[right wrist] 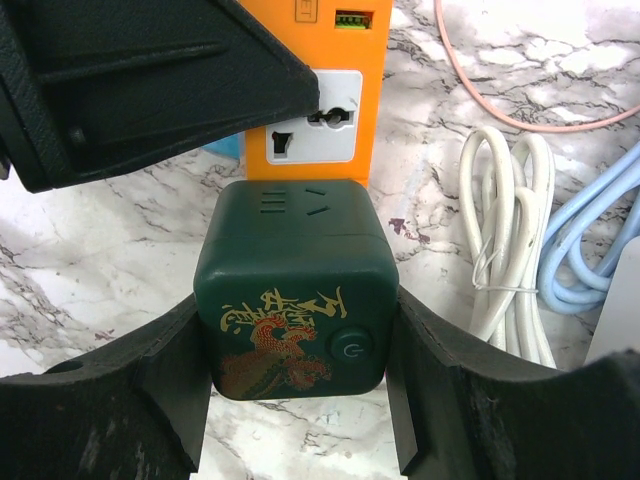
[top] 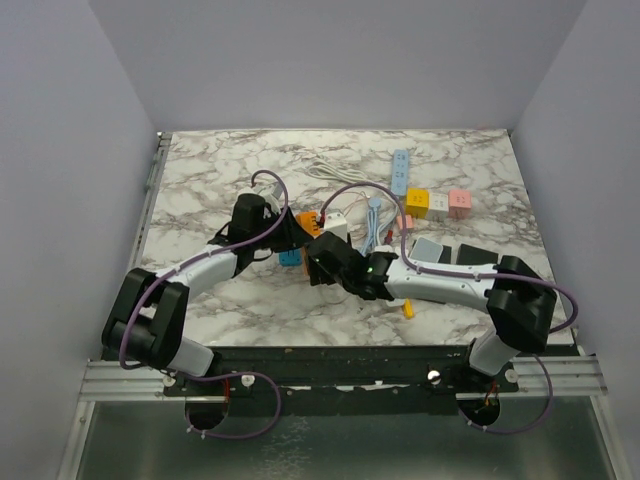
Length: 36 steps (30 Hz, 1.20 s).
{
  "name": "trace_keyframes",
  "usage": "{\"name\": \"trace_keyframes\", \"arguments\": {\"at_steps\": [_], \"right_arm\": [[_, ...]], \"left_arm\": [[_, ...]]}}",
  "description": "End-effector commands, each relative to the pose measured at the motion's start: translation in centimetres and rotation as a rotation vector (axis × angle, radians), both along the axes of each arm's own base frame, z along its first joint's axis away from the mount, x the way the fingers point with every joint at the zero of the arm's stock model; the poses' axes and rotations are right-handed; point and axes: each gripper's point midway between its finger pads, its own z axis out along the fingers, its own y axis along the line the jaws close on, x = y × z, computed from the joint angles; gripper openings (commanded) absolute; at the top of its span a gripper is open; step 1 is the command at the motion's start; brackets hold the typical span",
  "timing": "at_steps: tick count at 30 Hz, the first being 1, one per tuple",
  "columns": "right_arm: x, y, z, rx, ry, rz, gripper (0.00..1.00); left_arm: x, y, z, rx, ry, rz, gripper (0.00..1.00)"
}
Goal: Pull the plug off the socket
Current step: Remove the plug from the socket.
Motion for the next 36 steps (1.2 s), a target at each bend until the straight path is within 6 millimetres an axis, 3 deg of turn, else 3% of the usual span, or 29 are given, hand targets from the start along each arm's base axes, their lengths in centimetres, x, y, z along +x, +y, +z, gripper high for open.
{"name": "trace_keyframes", "arguments": {"at_steps": [1,7,16,36], "right_arm": [[0.3,2.9,2.7,0.075,-0.076,0.036,0.01],[0.2,2.8,3.3,0.126,-0.061,0.047,0.00],[1.9,1.7,3.6,0.249,0.044,0.102,0.00],[2.8,-0.8,1.0,0.379,0.238,0.189,0.01]], "left_arm": [[-0.3,-0.3,-1.0,0.052,0.016,-0.028,0.00],[-0.4,-0.3,-1.4,0.055,0.029,-0.033,0.00],[-0.5,-0.4,-1.4,0.055,0.030,-0.044,0.00],[-1.1,-1.1,-1.3,0.054,0.018,-0.088,0.00]]}}
